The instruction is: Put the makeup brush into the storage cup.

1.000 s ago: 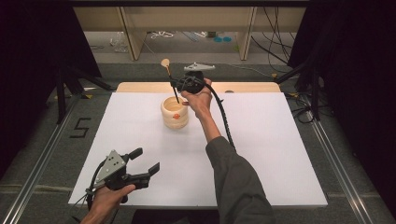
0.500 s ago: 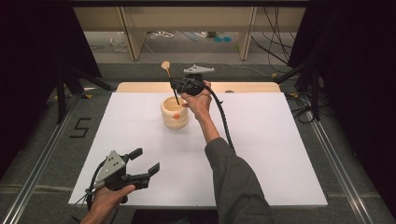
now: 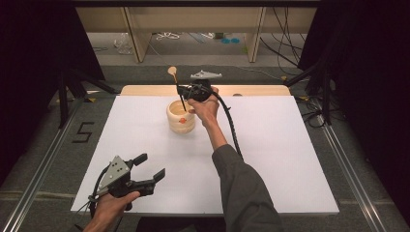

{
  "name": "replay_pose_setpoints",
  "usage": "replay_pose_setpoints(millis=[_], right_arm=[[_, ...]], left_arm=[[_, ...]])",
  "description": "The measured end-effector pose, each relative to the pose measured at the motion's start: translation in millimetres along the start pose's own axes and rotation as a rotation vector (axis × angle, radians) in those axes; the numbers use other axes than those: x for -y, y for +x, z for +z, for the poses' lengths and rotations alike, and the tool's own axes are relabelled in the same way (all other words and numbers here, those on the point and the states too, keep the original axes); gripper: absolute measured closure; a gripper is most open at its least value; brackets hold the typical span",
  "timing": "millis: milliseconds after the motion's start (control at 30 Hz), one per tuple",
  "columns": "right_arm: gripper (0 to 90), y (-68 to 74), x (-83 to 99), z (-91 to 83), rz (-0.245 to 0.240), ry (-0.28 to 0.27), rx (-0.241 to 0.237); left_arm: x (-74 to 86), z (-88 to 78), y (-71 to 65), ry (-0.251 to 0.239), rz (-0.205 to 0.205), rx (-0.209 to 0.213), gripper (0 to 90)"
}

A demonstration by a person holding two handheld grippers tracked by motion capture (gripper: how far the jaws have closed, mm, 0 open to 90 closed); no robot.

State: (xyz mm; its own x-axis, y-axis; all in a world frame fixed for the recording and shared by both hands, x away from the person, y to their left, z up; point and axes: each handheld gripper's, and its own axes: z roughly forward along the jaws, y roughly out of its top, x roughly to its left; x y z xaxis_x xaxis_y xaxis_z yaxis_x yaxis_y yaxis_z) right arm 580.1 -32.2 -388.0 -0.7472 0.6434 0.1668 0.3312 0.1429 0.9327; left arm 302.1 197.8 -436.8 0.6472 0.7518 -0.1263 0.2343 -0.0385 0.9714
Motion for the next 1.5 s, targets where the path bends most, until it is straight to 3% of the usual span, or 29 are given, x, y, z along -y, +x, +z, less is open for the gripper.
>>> replay_pose_setpoints(millis=[433,500,600,1500], right_arm=[[80.2,-3.0,6.1,1.3,0.011,0.023,-0.015],[57.2,-3.8,7.0,1.4,0.059,0.06,0.002],[35.8,-7.8,7.2,0.0,0.117,0.097,0.025],[24.8,-11.4,-1.4,-44.5,0.083,0.041,0.057]], left_arm=[[0.0,-0.4,-1.0,0.015,-0.002,-0.004,15.9],[0.1,-0.3,-1.3,0.019,-0.002,-0.004,15.9],[0.1,0.0,-1.4,0.02,0.0,-0.004,15.9],[-0.2,0.0,0.1,0.017,-0.002,-0.018,15.9]])
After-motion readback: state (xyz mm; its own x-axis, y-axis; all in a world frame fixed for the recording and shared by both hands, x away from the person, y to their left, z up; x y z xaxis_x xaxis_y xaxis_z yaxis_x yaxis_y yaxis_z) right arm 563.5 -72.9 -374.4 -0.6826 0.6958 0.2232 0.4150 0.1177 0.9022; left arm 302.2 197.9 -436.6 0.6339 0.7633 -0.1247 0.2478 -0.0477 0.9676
